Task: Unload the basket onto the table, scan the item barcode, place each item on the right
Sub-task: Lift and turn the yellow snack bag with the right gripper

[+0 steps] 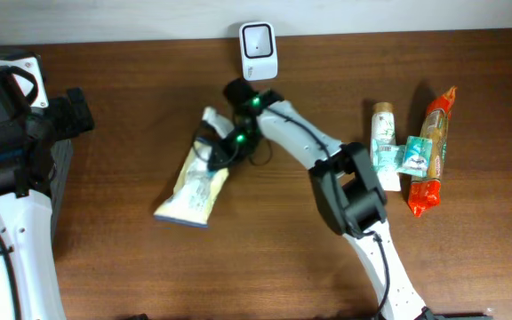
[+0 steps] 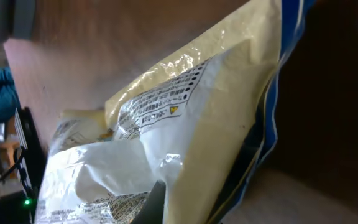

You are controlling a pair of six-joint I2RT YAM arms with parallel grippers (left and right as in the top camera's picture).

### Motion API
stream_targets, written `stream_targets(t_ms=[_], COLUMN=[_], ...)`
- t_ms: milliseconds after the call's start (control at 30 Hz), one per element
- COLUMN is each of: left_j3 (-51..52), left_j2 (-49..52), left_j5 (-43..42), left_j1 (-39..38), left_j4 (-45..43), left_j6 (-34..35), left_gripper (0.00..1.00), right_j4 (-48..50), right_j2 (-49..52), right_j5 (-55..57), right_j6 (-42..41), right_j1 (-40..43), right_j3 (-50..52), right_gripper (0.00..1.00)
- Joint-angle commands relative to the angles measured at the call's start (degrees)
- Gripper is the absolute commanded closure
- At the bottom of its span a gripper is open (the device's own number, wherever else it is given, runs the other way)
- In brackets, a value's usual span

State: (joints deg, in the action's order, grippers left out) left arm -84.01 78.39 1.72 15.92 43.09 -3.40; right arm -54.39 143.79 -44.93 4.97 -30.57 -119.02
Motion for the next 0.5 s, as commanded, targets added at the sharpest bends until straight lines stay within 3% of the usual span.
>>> stream_targets(t_ms=[0, 100, 200, 267, 367, 467], left_j3=[-0.46, -0.46, -0.46, -0.46, -0.46, -0.46], left_j2=[-0.74, -0.74, -0.74, -0.74, -0.74, -0.74], left_j5=[-0.46, -0.46, -0.46, -0.46, -0.46, -0.46], left_j1=[0.11, 0.11, 0.11, 0.11, 0.11, 0.11], left_j4=[-0.07, -0.07, -0.07, -0.07, -0.07, -0.07], left_j6=[0.57, 0.57, 0.57, 0.57, 0.57, 0.57], left_gripper=[0.01, 0.01, 0.01, 0.01, 0.01, 0.01], right_j4=[-1.49, -5.97, -10.69, -13.16, -16.44, -19.58], right_j2=[-7.69, -9.18, -9.01, -9.01, -9.01, -9.01], right_j5=[4.37, 13.46, 17.18, 17.46, 21.14, 23.69], right_j6=[-2.99, -13.81, -17.7, -17.25, -16.5, -6.91], right_j1=[6.14, 7.17, 4.72, 2.32, 0.09, 0.2], right_j3=[-0.35, -0.33, 1.25, 1.53, 1.53, 1.36], right_gripper=[0.96, 0.96, 0.96, 0.67, 0.32, 0.17])
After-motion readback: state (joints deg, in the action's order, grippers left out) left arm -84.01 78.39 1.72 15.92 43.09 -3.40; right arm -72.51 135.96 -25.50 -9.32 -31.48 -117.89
